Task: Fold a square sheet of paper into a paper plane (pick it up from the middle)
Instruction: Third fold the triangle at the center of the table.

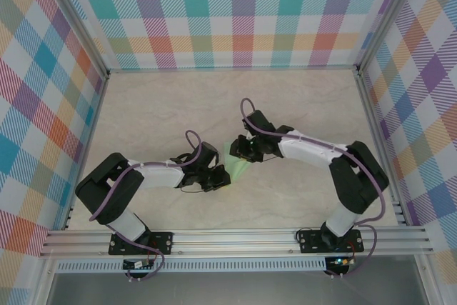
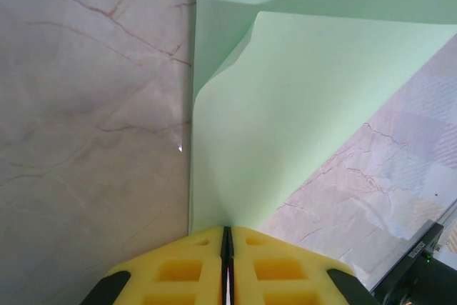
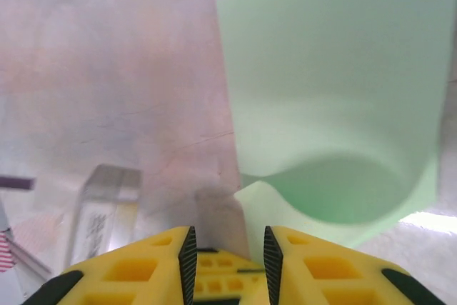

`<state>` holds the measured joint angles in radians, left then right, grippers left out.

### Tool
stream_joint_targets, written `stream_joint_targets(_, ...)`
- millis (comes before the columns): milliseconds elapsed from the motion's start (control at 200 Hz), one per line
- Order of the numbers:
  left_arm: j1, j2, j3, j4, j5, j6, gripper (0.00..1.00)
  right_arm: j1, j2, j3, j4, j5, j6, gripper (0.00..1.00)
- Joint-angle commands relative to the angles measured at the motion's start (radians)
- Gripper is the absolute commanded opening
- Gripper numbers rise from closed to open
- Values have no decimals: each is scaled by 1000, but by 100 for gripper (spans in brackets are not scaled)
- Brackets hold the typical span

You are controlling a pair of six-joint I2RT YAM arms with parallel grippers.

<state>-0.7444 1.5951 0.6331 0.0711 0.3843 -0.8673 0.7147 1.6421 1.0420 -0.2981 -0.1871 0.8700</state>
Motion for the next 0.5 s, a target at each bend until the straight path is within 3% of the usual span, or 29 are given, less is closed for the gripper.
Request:
stream_joint_targets(0,-11,9,10,-81,-41,9,10,-3,-25,-78,39,-29,-24,25)
stream_joint_targets(175,-13,8,16,-101,-56,4,9,10,-12,-178,180,-167,3,12)
stream_joint_targets(495,-15,9,25,-126,-71,-1,8,42,79,-165,213,-216,4,9)
